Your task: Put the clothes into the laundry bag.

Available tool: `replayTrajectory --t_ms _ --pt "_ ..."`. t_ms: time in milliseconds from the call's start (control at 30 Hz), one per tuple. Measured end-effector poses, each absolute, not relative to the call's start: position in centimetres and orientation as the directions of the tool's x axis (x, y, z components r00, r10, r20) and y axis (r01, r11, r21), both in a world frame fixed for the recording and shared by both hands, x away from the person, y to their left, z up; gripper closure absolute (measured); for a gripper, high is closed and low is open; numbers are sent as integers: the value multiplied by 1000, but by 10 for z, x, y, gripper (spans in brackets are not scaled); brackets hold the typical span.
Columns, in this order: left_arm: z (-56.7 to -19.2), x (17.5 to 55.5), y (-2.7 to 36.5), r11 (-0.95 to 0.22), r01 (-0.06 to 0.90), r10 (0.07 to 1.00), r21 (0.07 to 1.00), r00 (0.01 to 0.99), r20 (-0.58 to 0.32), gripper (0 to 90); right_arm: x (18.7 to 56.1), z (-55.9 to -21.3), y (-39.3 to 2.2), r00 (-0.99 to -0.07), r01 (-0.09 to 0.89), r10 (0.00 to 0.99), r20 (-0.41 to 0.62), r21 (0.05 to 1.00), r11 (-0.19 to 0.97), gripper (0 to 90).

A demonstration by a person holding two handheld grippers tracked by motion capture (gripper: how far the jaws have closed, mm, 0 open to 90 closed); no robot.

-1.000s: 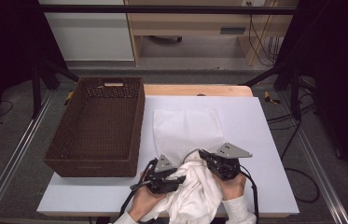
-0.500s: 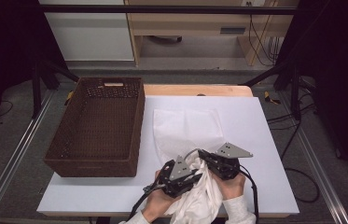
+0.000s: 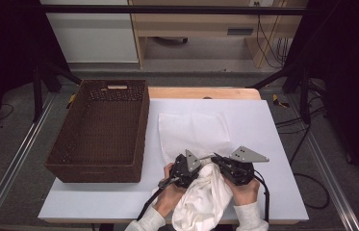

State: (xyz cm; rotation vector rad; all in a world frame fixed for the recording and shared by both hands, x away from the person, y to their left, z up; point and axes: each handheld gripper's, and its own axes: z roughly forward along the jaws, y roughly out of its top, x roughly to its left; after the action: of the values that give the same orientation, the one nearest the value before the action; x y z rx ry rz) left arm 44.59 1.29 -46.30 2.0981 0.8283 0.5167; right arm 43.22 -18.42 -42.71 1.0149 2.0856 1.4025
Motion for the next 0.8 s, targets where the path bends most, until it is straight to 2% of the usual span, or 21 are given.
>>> replayTrajectory --t_ms 67,133,200,233,333,400,500,533,633,667,733,800 --pt "-462 442 16 -462 347 690 816 719 84 742 432 -427 -187 -637 335 770 38 913 232 889" --pt "-455 438 22 -456 337 679 824 730 77 577 434 -428 -188 -639 348 768 47 908 233 889" --pt "-445 431 35 -428 358 667 830 744 23 382 434 -429 -187 -640 347 767 38 905 245 889" --pt "-441 427 43 -424 360 660 831 751 12 326 434 -430 -187 -643 348 765 38 904 247 889" --pt "-438 415 64 -421 386 666 821 746 -10 266 434 -430 -186 -641 342 767 34 907 246 888" --pt "-444 411 74 -407 414 668 814 743 -44 265 434 -430 -186 -642 337 766 35 910 241 888" --pt "-461 412 81 -401 477 664 782 739 -110 275 434 -430 -187 -646 329 763 24 911 249 887" --pt "-467 413 81 -394 494 648 775 747 -147 305 434 -431 -187 -647 328 762 24 911 250 888" --pt "-474 417 80 -381 516 599 767 770 -221 489 434 -432 -186 -649 328 760 29 913 245 887" --pt "-473 418 79 -378 517 589 768 774 -231 591 434 -433 -186 -649 325 761 25 913 247 887" --pt "-469 414 75 -388 489 589 781 784 -198 747 434 -434 -185 -646 324 763 22 913 248 888" --pt "-464 409 73 -386 452 582 804 795 -168 786 435 -435 -185 -646 329 762 34 914 238 888"
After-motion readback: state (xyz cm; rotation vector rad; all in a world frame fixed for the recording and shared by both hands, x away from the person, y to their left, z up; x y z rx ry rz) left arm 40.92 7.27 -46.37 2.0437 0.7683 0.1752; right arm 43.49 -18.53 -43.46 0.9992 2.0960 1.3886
